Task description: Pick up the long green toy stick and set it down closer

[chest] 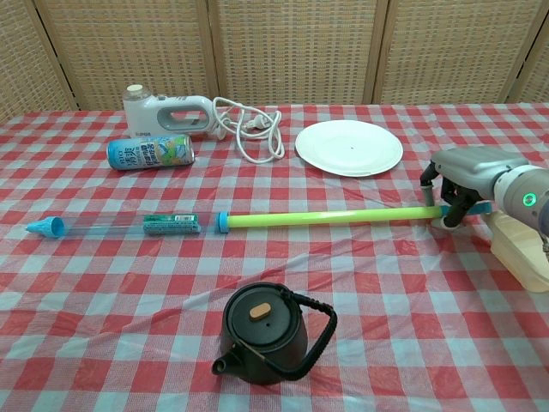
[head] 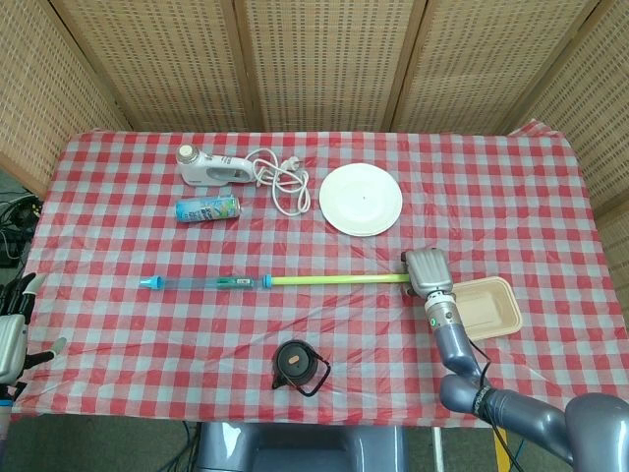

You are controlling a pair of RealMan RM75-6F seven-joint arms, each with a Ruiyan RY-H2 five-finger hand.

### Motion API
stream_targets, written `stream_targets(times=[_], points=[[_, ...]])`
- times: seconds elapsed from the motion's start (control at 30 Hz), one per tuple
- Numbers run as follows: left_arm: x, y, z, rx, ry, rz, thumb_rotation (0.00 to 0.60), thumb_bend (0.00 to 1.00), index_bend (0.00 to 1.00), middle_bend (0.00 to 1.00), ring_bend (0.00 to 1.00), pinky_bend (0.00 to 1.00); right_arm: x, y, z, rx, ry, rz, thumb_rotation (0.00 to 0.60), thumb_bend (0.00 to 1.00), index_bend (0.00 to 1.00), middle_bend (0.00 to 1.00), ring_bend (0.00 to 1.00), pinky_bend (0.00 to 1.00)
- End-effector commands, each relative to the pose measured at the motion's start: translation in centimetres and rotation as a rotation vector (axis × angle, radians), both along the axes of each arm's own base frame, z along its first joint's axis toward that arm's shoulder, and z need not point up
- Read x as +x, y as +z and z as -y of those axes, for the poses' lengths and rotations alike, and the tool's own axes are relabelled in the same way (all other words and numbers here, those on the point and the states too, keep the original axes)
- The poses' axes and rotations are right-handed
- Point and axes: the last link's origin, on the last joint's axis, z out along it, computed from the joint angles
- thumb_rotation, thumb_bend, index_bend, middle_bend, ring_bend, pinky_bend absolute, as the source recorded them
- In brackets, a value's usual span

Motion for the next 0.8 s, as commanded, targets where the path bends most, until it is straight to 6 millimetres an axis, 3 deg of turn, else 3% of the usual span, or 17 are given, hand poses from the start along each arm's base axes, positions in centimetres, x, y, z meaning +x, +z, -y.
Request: stream_targets(times=[0.03,0.53,0.8], points=[[0.0,0.0,0.0,-0.001,0.001,0.0,0.6,0.2,0.0,0.0,0.0,0.0,0.1,0.0,0.0,-0.008,0.008,0.007,0.6,0.46,0.65,1.0,1.0,0.52],[0.0,-0.2,0.1,-0.006,0.003,0.003,0.6,0.2,0.0,0.0,0.0,0.0,1.0,0.7,0.1,-0.034,0.033,0.068,0.6,0.47,0.74,1.0,1.0,0.52],[1.0,0.4,-1.3,-0.003,-0.021,0.014,0.6,0.2,0.0,0.0,0.0,0.0,2.3,2.1,0.4,-0.034,0.017,0.135,0.6,0.48,0.76,1.0,1.0,0.52]])
